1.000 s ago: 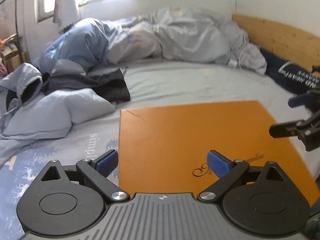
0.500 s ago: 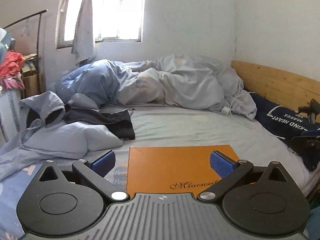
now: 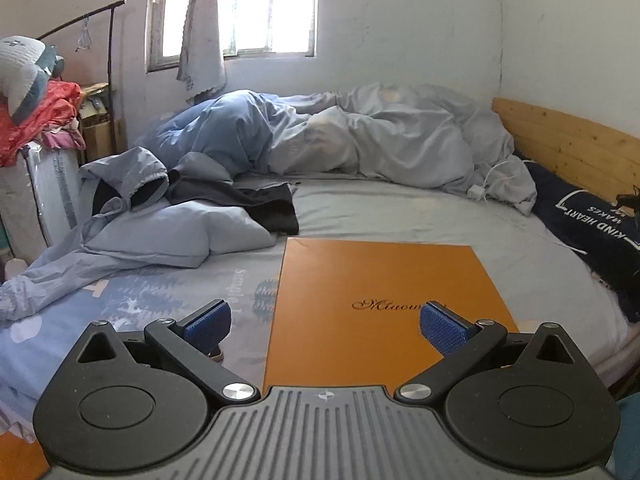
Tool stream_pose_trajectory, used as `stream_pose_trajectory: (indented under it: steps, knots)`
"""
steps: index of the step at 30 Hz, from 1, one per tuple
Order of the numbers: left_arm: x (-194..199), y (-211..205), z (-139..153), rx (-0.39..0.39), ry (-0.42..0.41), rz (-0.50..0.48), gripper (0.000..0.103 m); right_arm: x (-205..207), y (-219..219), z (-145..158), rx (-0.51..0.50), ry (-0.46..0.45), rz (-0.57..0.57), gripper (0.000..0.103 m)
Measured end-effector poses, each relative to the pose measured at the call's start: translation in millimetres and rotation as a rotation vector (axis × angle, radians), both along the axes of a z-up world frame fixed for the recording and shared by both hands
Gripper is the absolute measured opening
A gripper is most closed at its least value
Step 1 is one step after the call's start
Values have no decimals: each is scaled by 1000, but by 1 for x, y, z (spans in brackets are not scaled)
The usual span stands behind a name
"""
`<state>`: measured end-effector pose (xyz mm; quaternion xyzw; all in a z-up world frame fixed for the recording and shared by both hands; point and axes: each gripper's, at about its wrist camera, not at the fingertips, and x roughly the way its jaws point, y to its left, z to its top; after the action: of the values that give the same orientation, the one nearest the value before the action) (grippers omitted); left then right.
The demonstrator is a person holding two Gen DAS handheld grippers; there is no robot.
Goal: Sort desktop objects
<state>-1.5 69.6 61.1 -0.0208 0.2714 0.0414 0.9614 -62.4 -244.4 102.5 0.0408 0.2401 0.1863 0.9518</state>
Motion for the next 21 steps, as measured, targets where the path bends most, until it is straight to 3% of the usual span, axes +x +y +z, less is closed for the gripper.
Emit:
stream_pose_trajectory:
  steps: [11, 21]
  knots:
    - [-15, -1, -8, 9, 23, 14, 103, -7, 13, -17, 22, 46, 38, 103]
    - [-13, 7, -32, -73, 120, -20, 103, -16, 36, -22, 6, 65, 89, 103]
